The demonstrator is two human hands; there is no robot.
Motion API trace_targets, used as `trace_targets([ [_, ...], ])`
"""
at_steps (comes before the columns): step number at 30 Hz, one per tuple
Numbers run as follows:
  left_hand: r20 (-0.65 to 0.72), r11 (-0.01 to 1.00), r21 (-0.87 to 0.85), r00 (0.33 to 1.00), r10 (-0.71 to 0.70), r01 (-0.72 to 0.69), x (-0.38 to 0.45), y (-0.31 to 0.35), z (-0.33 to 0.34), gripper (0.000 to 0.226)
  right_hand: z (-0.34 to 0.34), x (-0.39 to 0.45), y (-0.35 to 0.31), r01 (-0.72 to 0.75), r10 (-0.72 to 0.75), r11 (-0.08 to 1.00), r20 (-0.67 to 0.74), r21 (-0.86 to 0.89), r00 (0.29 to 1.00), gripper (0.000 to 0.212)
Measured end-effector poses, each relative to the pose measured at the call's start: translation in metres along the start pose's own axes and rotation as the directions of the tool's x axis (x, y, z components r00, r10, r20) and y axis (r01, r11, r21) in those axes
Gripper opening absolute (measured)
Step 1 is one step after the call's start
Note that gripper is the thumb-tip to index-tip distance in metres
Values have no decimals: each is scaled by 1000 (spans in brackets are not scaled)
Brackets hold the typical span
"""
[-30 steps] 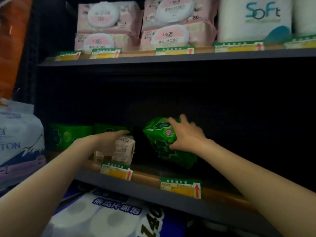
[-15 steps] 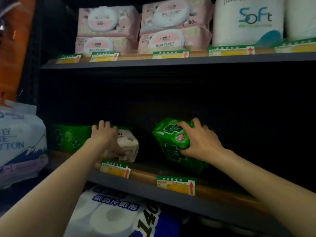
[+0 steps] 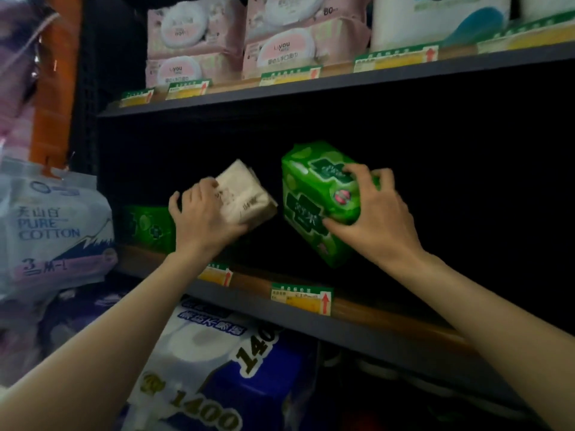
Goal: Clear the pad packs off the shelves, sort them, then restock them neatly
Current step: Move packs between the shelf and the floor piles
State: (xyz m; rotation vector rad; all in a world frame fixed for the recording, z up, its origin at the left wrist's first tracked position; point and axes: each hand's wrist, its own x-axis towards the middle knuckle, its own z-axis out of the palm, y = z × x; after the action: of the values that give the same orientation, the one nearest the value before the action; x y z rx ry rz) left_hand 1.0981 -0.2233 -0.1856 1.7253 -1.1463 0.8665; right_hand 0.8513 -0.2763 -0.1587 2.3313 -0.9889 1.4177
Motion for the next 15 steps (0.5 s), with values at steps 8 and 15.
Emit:
trace_targets([
  [8, -37, 958, -124, 964, -265, 259, -66, 26, -77, 91, -41, -45, -9, 94, -61, 961, -130, 260, 990, 71],
  [15, 182, 920, 68, 902, -391, 386, -177, 28, -140, 101, -35, -128, -20, 86, -138, 869, 72, 487, 988, 75],
])
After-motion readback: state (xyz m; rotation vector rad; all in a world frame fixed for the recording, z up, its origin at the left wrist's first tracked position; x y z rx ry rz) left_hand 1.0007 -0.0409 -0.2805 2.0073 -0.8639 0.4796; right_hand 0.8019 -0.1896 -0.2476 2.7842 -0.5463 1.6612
